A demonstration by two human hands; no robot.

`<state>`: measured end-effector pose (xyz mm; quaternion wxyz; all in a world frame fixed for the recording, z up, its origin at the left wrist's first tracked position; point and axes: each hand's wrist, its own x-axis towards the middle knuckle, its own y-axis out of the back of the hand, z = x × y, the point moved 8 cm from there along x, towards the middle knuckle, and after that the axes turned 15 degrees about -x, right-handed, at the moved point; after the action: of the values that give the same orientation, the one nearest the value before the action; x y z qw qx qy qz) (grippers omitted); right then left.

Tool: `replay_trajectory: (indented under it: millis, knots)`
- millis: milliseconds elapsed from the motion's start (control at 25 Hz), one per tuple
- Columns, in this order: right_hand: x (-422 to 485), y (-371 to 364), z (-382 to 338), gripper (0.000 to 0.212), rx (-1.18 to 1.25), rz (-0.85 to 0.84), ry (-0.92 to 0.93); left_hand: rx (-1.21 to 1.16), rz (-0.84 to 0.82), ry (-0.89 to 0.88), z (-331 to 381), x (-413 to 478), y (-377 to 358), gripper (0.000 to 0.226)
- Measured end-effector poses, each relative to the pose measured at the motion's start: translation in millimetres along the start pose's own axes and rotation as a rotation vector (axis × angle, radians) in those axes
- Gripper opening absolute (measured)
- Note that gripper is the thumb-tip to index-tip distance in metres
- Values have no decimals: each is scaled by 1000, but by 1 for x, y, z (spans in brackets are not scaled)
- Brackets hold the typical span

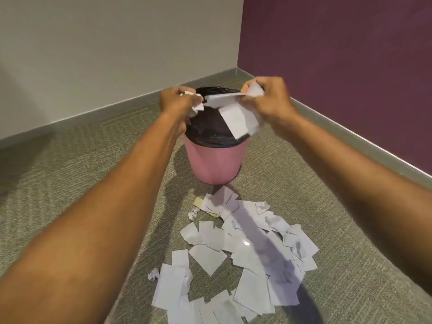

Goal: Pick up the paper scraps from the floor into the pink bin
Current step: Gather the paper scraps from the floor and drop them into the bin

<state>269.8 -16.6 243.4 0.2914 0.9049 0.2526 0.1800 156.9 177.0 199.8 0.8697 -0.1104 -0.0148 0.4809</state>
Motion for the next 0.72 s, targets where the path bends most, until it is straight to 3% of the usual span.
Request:
replay_trajectory:
  millis: [120, 240, 360, 520, 640, 720]
  knots:
    - [51, -32, 15, 11, -10, -50, -228, 65, 73, 95, 1, 30, -21, 15]
    - [67, -72, 36, 17, 46, -274, -366, 134, 16, 167, -6, 33, -35, 40]
    - [75, -76, 53, 23, 56, -285, -412, 183, -47, 175, -15, 27, -35, 49]
    - [70, -67, 65, 13, -57, -117, -296, 216, 13, -6, -21, 22, 1, 25]
    - [48, -71, 63, 21, -116, -132, -156, 285, 105, -90, -45, 5, 42, 34]
    - [36, -62, 54, 24, -170, -40, -40, 426, 87, -76, -80, -10, 62, 28]
